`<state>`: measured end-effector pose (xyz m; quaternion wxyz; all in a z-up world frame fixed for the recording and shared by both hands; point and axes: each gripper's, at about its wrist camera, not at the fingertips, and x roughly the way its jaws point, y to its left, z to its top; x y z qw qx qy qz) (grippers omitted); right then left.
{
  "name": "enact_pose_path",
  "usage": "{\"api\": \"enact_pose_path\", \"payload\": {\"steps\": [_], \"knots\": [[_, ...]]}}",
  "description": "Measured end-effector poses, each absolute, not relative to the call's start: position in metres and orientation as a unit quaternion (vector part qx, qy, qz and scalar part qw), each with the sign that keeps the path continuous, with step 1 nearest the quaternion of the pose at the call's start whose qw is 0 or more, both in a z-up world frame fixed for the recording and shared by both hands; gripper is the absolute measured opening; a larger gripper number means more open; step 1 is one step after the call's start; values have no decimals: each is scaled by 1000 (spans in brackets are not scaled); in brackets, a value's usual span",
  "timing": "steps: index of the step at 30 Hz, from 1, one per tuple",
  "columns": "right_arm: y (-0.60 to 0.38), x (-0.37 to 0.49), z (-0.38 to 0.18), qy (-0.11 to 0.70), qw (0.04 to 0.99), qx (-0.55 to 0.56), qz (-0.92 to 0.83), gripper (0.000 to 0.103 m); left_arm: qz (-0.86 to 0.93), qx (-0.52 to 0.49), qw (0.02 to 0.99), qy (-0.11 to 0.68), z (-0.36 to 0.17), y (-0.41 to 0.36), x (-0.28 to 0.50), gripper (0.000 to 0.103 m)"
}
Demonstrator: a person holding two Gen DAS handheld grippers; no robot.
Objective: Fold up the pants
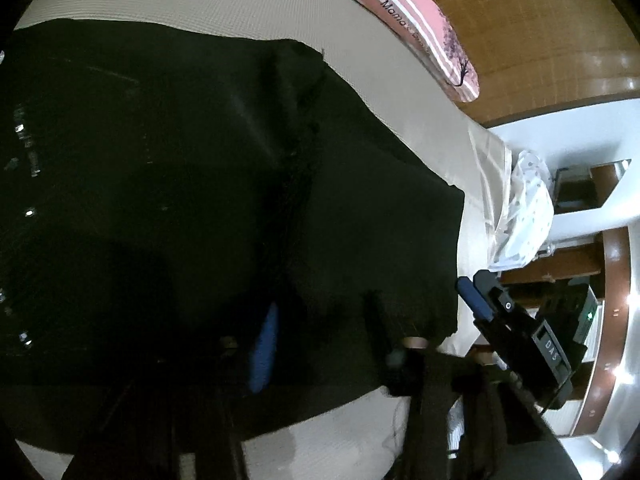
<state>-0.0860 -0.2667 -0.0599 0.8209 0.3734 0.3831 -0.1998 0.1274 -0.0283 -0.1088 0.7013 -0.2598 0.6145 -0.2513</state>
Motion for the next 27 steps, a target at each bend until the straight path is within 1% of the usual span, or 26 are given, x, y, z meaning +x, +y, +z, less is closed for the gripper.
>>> {"api": "enact_pose_path", "payload": {"steps": [1, 4, 8, 10, 13, 16, 21, 23, 25, 27], "knots": [[-266, -85, -60, 383, 820, 374, -201, 47, -249, -254, 701, 618, -110, -31, 126, 13], [-268, -88, -61, 390, 816, 370, -212, 47, -246, -232, 723, 603, -101, -32, 116, 10], [-272, -94, -61, 401, 812, 354, -233, 48, -266, -187, 762, 561, -72, -37, 94, 9], [-273, -95, -63, 405, 808, 353, -241, 48, -267, -174, 766, 558, -69, -36, 86, 9], [-273, -94, -67, 417, 801, 355, -242, 48, -251, -155, 758, 582, -90, -35, 84, 9], [-271, -92, -74, 436, 794, 342, -249, 47, -240, -160, 754, 590, -106, -34, 90, 10], [-269, -91, -84, 453, 788, 332, -254, 48, -242, -131, 764, 583, -101, -39, 90, 15], [-268, -92, -84, 453, 789, 331, -251, 52, -242, -134, 766, 580, -100, -37, 89, 19], [-266, -91, -84, 454, 791, 326, -248, 53, -237, -132, 769, 579, -99, -34, 88, 21], [-263, -89, -84, 458, 794, 312, -249, 54, -232, -115, 779, 571, -95, -33, 86, 25]]}}
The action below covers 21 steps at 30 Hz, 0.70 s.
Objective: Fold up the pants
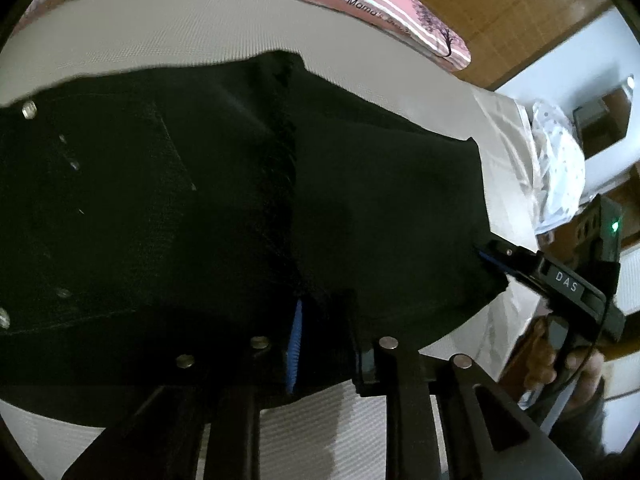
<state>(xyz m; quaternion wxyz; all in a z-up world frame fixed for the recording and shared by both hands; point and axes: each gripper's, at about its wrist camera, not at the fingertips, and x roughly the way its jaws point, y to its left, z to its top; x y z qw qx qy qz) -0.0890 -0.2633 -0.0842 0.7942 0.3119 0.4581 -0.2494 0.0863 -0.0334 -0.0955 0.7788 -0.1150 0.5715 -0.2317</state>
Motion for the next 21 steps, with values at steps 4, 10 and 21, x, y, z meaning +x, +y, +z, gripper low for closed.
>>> {"api": "enact_pose_path", "payload": {"steps": [4, 10, 21], "knots": [[-257, -85, -85, 468, 800, 278, -254, 56, -215, -84, 801, 552, -91, -29, 83, 35], [-256, -84, -83, 459, 811, 272, -240, 59, -223, -110, 806, 538, -83, -19, 95, 35], [-272, -94, -76, 427, 820, 275, -264, 58, -253, -133, 798, 530, -81, -32, 133, 35]]}}
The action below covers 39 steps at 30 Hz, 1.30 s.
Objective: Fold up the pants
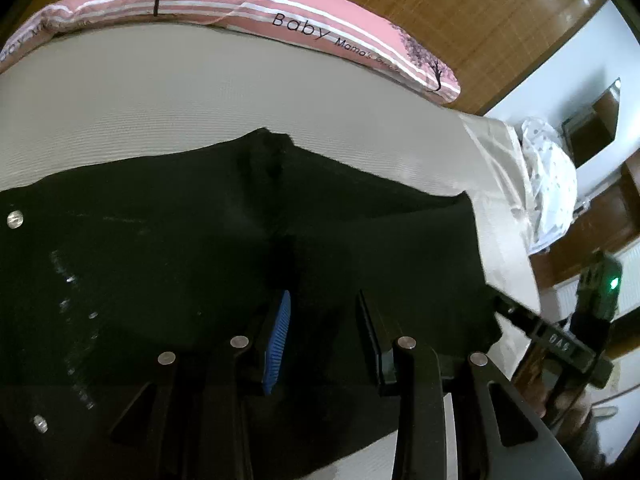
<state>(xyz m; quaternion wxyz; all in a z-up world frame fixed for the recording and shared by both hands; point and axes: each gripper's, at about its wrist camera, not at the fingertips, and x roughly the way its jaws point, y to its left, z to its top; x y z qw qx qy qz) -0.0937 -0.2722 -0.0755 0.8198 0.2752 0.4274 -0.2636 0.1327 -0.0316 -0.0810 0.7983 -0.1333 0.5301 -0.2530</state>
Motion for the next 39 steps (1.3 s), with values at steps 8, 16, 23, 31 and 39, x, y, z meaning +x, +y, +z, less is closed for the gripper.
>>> {"api": "enact_pose_path", "payload": {"steps": [8, 16, 23, 31, 39], "knots": [[-283, -94, -91, 436, 804, 307, -265, 57, -280, -189, 775, 534, -83, -37, 154, 35], [-286, -90, -93, 437, 803, 308, -262, 62, -329, -210, 758, 523, -77, -56, 167, 36], [-284, -86, -94, 443, 807, 292, -260, 68, -351, -191, 768, 500, -74, -59, 150, 8], [-288, -89, -93, 439, 805, 305, -256, 69, -455, -128, 727, 499, -74, -100, 97, 6], [-296, -94, -94, 426, 798, 342, -253, 69, -442, -124, 714, 528, -95, -107, 95, 6]]}}
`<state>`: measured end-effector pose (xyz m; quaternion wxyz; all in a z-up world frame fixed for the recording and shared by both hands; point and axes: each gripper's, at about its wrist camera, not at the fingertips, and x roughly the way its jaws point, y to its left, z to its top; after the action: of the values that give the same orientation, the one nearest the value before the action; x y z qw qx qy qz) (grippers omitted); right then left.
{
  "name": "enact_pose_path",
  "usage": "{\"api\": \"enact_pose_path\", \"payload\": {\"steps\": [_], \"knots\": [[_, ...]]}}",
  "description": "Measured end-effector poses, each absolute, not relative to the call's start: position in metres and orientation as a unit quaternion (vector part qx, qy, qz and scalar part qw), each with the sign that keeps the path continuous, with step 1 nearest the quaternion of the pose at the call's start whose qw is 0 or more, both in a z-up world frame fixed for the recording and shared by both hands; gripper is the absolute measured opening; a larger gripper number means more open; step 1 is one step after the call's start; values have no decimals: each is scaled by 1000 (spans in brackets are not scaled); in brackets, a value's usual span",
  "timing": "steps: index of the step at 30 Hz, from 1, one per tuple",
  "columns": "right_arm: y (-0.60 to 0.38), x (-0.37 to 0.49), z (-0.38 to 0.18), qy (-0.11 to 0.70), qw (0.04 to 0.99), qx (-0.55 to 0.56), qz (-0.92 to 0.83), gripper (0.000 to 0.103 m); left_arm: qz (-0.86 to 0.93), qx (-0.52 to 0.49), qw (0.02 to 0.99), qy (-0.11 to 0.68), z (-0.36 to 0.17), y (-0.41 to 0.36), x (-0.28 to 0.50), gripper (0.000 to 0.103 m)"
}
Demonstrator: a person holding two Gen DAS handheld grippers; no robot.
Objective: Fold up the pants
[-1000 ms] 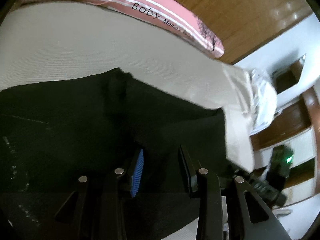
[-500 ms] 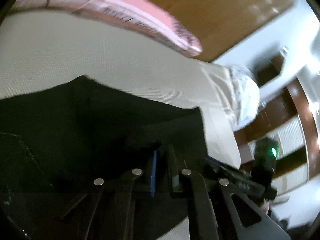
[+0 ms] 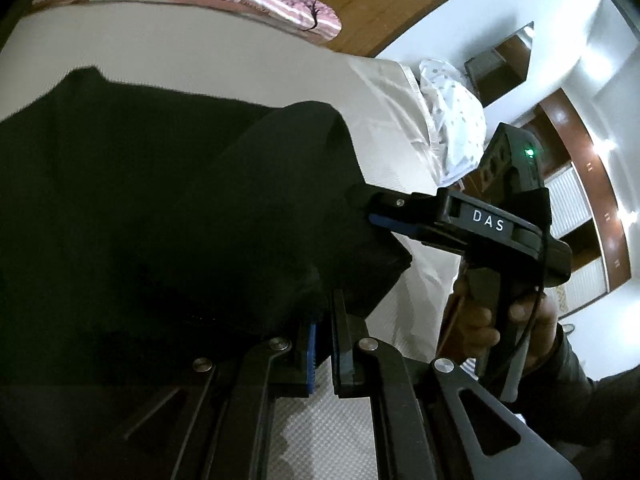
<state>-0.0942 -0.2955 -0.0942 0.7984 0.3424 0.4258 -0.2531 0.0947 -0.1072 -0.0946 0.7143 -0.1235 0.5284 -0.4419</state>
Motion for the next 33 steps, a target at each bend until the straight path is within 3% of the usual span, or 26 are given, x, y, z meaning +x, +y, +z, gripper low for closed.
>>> {"api": "enact_pose_path", "payload": {"steps": [6, 9, 11, 12, 16, 23, 33], "knots": [[-293, -91, -97, 430, 797, 337, -256, 69, -439, -100, 692, 565, -97, -97, 85, 15], [-292, -91, -99, 433, 797, 335, -257, 69, -431, -101, 699, 562, -90, -78, 82, 28], [-289, -88, -101, 441, 798, 321, -258, 68, -424, -99, 706, 558, -85, -66, 81, 43], [-287, -86, -101, 445, 798, 313, -259, 67, -425, -96, 707, 557, -83, -60, 80, 45], [-276, -78, -104, 472, 798, 261, -267, 66, -410, -128, 718, 548, -78, -30, 89, 45], [-276, -81, -104, 469, 800, 266, -265, 66, -353, -241, 729, 534, -78, 5, 135, 45], [-278, -83, -103, 467, 802, 263, -262, 72, -357, -243, 713, 552, -80, -12, 205, 45]]}}
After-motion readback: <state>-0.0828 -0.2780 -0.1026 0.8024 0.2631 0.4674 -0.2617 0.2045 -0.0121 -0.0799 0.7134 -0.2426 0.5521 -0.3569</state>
